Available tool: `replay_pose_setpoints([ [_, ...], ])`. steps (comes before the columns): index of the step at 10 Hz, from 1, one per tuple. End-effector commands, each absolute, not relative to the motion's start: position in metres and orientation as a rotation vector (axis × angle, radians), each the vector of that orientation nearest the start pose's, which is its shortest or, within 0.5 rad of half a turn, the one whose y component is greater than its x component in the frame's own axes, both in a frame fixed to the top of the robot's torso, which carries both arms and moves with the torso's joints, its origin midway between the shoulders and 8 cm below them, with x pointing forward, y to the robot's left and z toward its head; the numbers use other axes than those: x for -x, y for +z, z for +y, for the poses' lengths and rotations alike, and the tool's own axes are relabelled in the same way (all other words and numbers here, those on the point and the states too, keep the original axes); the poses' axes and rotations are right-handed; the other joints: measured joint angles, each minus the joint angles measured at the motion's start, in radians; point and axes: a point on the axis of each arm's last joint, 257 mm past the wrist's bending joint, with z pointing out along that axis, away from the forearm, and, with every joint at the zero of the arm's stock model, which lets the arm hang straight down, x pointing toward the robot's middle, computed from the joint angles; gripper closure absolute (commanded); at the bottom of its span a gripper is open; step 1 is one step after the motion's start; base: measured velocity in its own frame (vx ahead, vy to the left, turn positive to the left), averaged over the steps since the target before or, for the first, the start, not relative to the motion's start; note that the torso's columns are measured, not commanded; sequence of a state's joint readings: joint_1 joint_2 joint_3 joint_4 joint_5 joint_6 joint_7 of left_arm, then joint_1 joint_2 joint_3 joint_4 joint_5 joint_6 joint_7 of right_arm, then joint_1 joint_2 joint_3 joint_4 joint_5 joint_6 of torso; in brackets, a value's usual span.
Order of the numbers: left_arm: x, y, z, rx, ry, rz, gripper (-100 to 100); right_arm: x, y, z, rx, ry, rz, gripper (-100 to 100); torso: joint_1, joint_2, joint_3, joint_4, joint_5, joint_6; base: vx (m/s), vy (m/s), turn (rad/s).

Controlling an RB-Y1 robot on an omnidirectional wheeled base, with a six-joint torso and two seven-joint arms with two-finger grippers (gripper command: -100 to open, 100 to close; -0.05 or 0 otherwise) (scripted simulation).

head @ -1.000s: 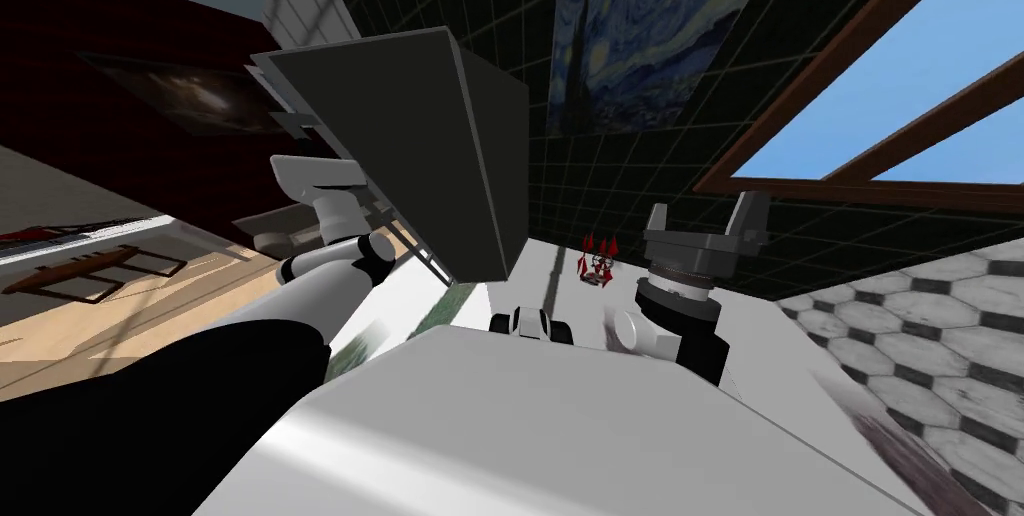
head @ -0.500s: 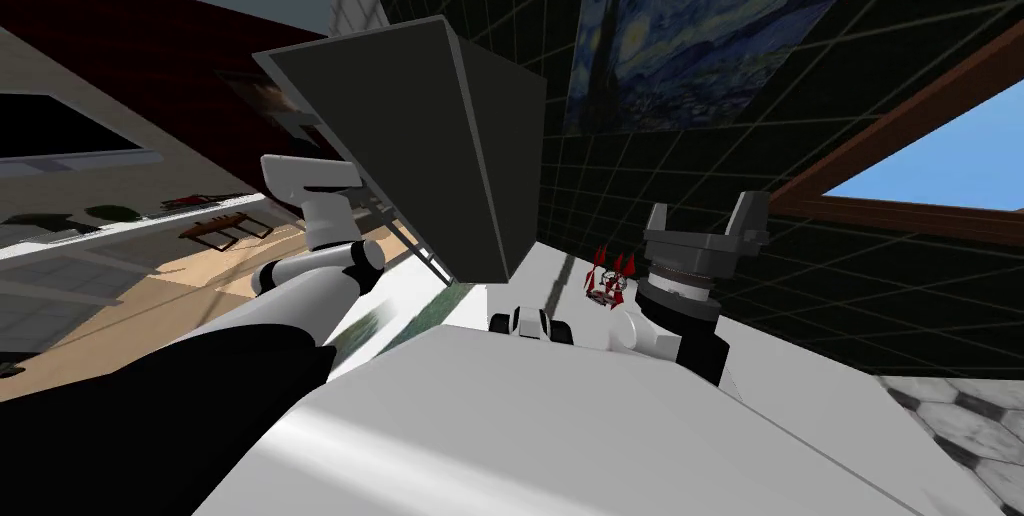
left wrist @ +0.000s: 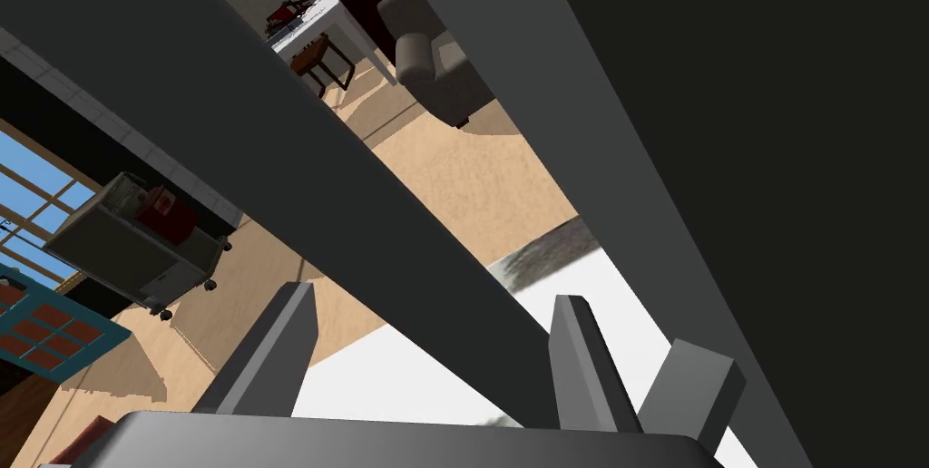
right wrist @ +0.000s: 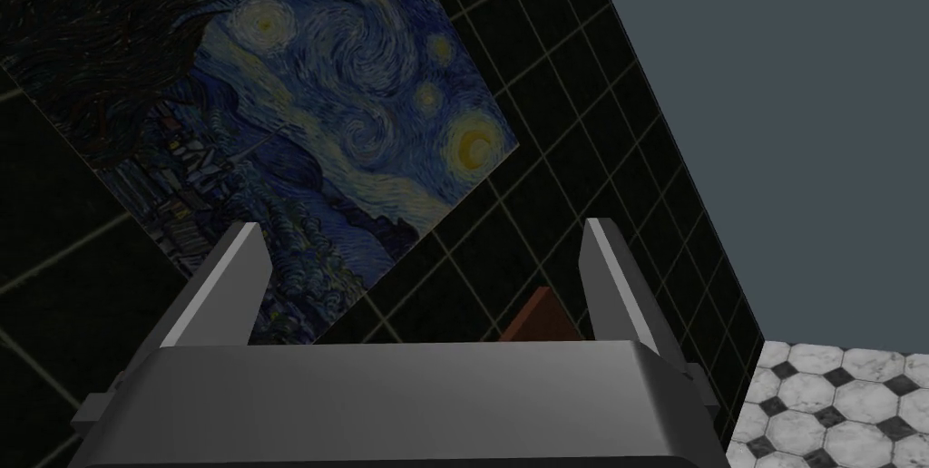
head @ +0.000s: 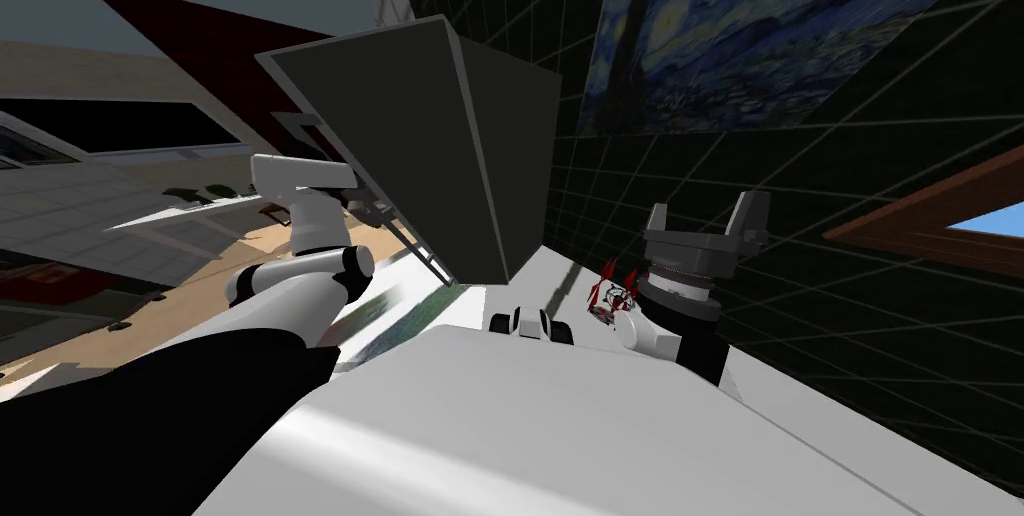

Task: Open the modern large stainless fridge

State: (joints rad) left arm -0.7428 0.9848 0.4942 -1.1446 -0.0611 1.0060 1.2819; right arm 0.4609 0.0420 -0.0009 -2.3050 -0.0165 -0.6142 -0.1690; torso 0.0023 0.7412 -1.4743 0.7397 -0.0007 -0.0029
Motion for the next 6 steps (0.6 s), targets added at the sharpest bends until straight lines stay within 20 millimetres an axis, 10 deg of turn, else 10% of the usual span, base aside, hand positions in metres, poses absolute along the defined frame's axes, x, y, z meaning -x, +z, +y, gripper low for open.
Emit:
replay_pose_setpoints([
  [1, -0.483, 0.102, 0.756, 1.913, -1.084, -0.268, 100, -0.318, 0.067, -0.277, -0.603, 1.519, 0.402, 0, 0.0, 0.001, 0.001, 0.0, 0.001, -0.004, 0.044, -0.188, 0.235],
  [6, -0.446, 0.099, 0.783, 1.878, -1.0, -0.384, 100, -0.318, 0.067, -0.277, -0.603, 1.519, 0.402, 0, -0.002, -0.002, 0.0, -0.002, 0.002, 0.0, 0.012, -0.215, 0.148],
])
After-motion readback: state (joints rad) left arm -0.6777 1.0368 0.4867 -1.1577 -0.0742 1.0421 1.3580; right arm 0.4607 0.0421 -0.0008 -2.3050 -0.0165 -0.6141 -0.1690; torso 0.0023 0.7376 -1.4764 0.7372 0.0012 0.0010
